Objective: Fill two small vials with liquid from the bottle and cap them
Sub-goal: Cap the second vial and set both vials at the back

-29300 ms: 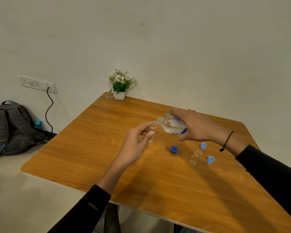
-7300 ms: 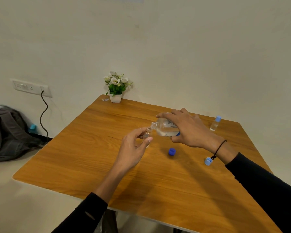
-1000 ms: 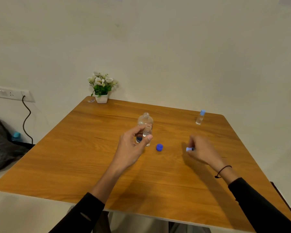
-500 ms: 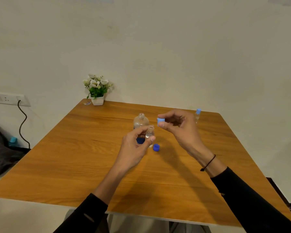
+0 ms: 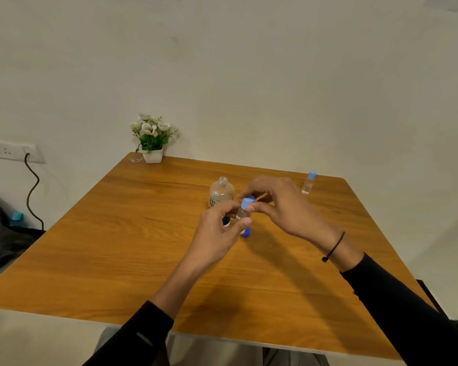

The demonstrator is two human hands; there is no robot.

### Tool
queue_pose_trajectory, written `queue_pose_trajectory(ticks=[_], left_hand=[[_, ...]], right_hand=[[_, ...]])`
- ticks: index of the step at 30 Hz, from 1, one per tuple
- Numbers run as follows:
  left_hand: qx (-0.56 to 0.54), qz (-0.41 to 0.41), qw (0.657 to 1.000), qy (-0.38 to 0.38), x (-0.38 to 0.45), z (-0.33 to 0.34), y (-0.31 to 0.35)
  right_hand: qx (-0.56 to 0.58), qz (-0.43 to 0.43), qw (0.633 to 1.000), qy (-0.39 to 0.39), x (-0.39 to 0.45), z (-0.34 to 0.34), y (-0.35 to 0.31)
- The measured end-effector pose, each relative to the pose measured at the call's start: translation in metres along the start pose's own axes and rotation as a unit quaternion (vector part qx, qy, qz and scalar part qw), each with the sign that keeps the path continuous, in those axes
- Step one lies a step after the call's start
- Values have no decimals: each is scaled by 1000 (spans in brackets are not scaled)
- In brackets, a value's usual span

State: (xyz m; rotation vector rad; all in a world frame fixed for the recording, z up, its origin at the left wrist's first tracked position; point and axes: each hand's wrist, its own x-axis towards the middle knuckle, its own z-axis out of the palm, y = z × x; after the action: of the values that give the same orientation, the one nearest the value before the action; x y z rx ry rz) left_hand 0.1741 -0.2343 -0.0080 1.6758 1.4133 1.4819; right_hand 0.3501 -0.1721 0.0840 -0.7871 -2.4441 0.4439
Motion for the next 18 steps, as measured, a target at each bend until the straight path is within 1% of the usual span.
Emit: queue_pose_trajectory(ticks=[3,6,7,9,11,12,14,16,17,18], left_hand=[[-12,-13,1000,0,-1,4,2],[-23,-15,1000,-3,-2,8,2],[-30,-20,999,-3,-1,9,2],[-37,-22,999,-1,-1,8,1],[-25,-22,999,5,-1,8,0],[-21,-24,999,7,0,8,0],[-22,-28,999,4,0,9,-1],[-28,-22,999,-3,0,12,-1],[-28,-17,999,-4,0,13,0],[-27,-13,1000,-1,0,14,1]], right_hand=[[-93,31,995,-11,2,-3,-6],[-227,64,972,-13,4,-4,-7],[-244,59,968,-14,3,-6,-7],[-192,33,980,-37,0,-13,-6],[-121,1,989,-91,-1,-21,-4],[-109,-9,988,-110,-1,-23,-3],[-150,13,982,-111,0,-22,-4],[-245,29,965,-94,1,-22,-4],[-263,30,960,-88,1,-23,-4],[-249,23,964,-87,0,-25,-3]])
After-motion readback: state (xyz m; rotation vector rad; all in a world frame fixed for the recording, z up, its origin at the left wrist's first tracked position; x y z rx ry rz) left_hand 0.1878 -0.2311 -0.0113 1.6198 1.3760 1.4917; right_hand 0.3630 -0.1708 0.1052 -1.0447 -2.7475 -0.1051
